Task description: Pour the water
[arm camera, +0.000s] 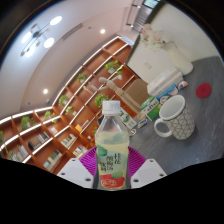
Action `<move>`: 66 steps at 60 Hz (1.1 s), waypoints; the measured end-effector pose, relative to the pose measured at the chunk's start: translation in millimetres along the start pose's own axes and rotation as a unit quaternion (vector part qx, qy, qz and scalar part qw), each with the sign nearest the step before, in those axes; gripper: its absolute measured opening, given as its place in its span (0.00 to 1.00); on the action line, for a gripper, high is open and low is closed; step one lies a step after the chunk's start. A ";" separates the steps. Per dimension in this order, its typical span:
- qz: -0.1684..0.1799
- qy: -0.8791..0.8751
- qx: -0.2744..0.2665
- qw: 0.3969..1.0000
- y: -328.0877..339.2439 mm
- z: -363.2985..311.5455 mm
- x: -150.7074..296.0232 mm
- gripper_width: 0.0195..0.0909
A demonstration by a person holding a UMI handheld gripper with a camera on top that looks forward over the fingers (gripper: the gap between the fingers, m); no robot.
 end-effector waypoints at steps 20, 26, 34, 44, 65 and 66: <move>0.076 -0.397 0.054 0.913 -4.5 12.0 61.2 0.26; 0.086 -0.475 0.061 0.874 -7.9 17.0 68.8 0.26; 0.097 -0.556 0.067 0.823 -20.8 28.0 75.4 0.26; 0.101 -0.586 0.064 0.801 -20.1 38.1 79.7 0.27; 0.062 -0.356 0.043 0.931 -10.8 18.6 105.9 0.27; 0.061 -0.328 0.039 0.942 -12.7 18.2 109.9 0.27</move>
Point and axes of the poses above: the point between the fingertips, and its own axes, seen from behind it with the camera up: z to the right, x up, y backward, against the way the camera looks, the point moved 7 cm from there along y, backward, against the way the camera looks, and after that the axes turned 9 degrees about y, right-handed, at the moved point
